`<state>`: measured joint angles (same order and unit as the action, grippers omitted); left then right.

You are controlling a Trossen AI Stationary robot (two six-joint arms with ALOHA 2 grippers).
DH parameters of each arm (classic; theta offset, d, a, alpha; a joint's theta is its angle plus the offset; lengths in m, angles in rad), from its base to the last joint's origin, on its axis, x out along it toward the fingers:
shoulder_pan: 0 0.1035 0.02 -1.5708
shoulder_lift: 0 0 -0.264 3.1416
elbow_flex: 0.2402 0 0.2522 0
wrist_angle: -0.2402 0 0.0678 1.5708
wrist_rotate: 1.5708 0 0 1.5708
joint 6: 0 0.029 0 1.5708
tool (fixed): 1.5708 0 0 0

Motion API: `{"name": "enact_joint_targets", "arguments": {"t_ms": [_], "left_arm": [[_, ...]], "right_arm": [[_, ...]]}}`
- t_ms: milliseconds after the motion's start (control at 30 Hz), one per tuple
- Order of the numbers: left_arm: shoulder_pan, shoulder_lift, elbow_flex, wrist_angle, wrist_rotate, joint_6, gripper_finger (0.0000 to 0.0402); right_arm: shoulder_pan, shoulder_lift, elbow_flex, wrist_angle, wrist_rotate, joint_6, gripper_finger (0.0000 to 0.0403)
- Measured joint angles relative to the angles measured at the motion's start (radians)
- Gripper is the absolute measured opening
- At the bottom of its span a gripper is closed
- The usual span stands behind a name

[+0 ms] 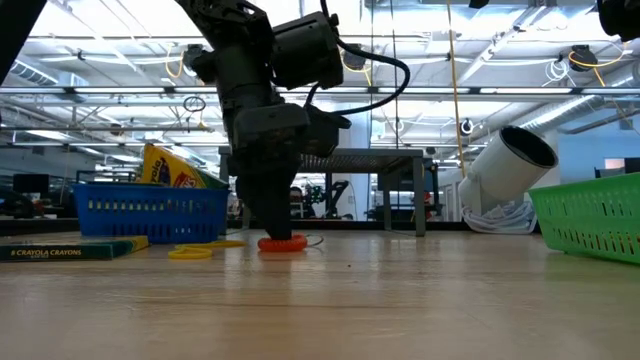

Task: Pick & Place Office Desk Supplies
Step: Put the orange spiral keychain into the red bin

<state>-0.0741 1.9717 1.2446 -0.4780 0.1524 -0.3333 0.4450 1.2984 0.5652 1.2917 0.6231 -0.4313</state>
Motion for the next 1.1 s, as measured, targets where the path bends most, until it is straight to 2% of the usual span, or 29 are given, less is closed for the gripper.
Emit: {"name": "enact_joint_targets", "arguments": {"t_ms": [233, 500, 900, 1100], "left_arm": [[-0.009, 0.0, 0.0, 0.001, -0.003, 0.015, 0.0005], [-0.014, -0.028, 0.0, 0.01, 0.092, 0.013, 0.0003], [-0.011, -0.056, 0.001, -0.025, 0.035, 0.024, 0.0009], [-0.011, -0.056, 0.001, -0.042, -0.023, 0.036, 0.0047]], "right_arm": [[0.0, 0.0, 0.0, 0.0, 0.0, 0.0, 0.0169], [0.0, 0.0, 0.0, -0.001, 0.0, 0.0, 0.0169], [0.0, 0.0, -0.001, -0.001, 0.001, 0.0, 0.0169], [0.0, 0.0, -0.001, -0.001, 0.001, 0.001, 0.0169]]}}
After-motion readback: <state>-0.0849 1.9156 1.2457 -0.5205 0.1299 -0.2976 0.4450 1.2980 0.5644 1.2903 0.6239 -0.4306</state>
